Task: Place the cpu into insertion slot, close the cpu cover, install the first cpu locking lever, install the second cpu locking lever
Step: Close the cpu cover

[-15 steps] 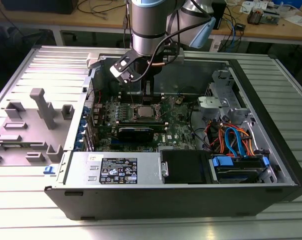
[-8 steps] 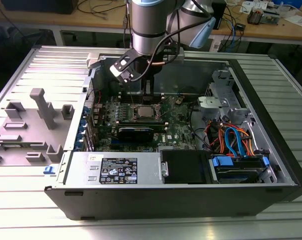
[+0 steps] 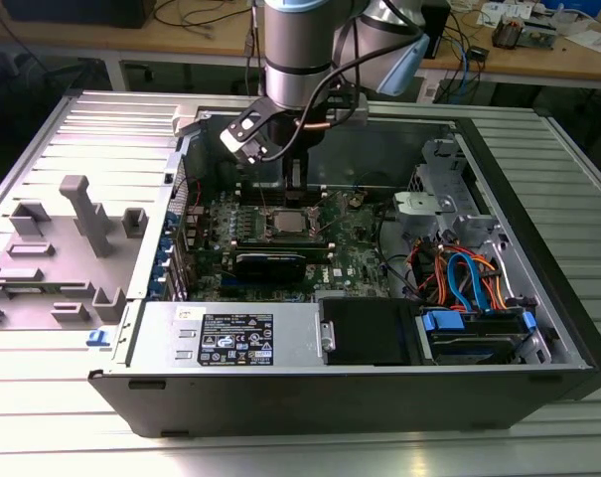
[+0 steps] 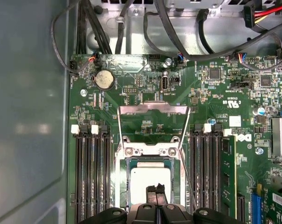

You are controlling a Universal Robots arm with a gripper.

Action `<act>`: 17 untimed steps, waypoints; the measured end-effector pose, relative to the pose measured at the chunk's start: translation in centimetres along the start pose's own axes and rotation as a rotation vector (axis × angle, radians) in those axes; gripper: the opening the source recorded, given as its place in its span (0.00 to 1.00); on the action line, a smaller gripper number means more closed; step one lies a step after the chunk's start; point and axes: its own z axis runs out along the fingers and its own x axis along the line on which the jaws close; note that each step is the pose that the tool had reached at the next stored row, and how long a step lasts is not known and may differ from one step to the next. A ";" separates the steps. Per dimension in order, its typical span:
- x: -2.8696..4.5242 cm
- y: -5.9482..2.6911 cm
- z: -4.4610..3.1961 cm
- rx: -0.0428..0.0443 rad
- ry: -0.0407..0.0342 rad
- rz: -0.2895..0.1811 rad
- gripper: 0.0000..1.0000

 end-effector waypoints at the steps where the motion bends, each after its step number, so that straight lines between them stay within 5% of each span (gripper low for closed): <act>1: 0.00 0.14 0.01 -0.0001 0.0001 0.000 0.11; 17: -0.01 0.77 -0.07 0.0001 -0.0010 0.000 0.11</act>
